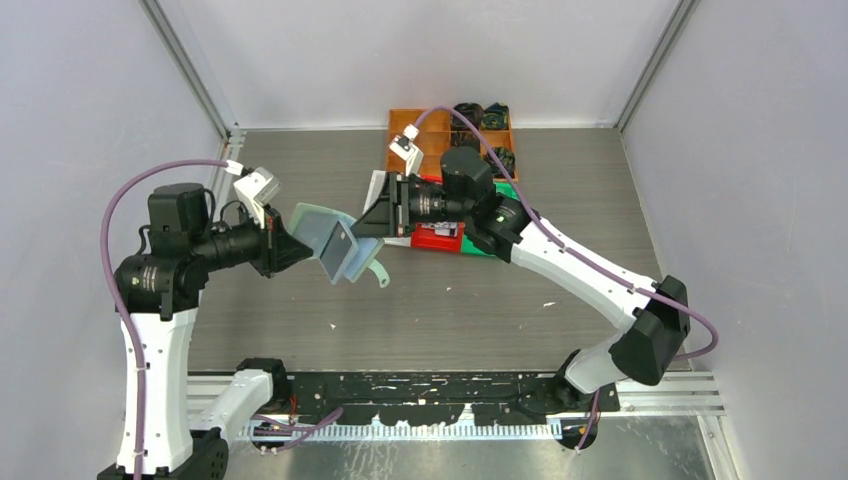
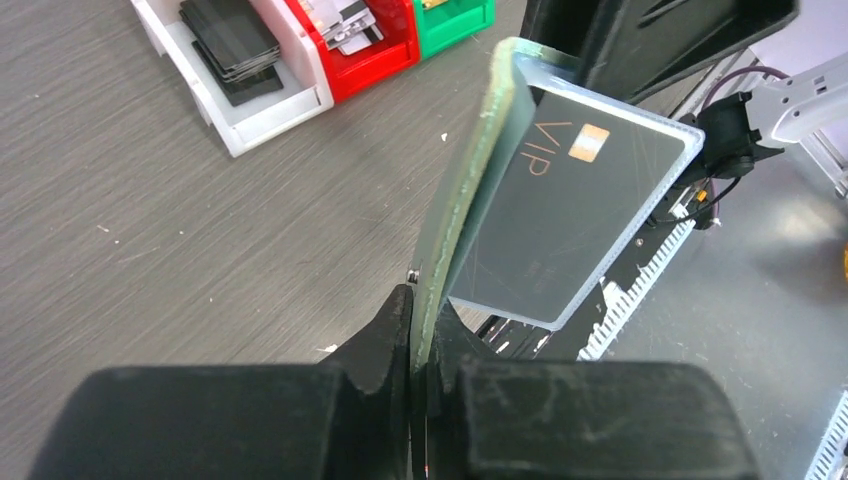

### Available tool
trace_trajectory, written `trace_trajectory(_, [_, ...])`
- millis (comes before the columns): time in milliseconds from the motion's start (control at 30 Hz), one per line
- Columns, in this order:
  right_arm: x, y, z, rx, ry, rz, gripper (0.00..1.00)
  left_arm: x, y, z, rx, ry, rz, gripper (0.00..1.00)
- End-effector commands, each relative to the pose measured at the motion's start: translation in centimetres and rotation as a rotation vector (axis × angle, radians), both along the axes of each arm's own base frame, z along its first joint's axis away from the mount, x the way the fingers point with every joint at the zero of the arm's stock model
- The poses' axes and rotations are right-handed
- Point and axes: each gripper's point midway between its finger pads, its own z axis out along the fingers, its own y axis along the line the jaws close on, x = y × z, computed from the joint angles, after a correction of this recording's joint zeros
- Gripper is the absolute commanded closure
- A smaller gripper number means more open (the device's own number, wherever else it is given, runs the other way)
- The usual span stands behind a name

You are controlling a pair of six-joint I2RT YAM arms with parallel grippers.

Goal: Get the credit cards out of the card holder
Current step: Remove the credit card from the card holder.

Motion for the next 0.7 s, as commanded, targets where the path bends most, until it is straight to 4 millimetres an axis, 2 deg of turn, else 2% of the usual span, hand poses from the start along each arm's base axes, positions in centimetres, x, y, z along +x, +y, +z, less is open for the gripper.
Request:
trace_trajectory(0, [-0.6,-3.1,2.5,-0.011,-0.159,0.000,0.53,-0.3,0.1,1.6,0.024,-0.095,-0.023,0.98])
trace_trajectory(100, [1.2,-5.6,2.0,-0.087,-0.213,-0.074,0.38,-0.4,0.3,1.5,0.048,-0.118,-0.031,1.00])
trace_trajectory(200, [2.1,-7.6,3.0,-0.104,-0.292,-0.132,0.28,-0.8,0.2,1.4,0.065,-0.138,-0.067,1.00])
trace_trajectory(267, [1.7,-7.9,4.2,-0.075,-0.365,-0.120,0.22,-1.4,0.0,1.1,0.064,-0.134,-0.105,1.00])
trace_trajectory(333, [0.6,-7.6,5.6,-0.018,-0.422,-0.064,0.18,-2.0,-0.3,0.9,0.060,-0.120,-0.140,1.00])
trace_trajectory(433, [-1.0,-6.4,6.2,-0.002,-0.521,0.030,0.15,-2.7,-0.7,0.6,0.045,-0.093,-0.185,1.00])
trace_trajectory(533, [-2.3,-4.6,5.7,-0.026,-0.595,0.138,0.15,-3.6,-1.5,0.3,0.003,-0.052,-0.246,1.00])
trace_trajectory(667, [-3.0,-2.6,4.4,-0.064,-0.659,0.245,0.14,-4.8,-2.2,0.2,-0.039,-0.036,-0.333,1.00])
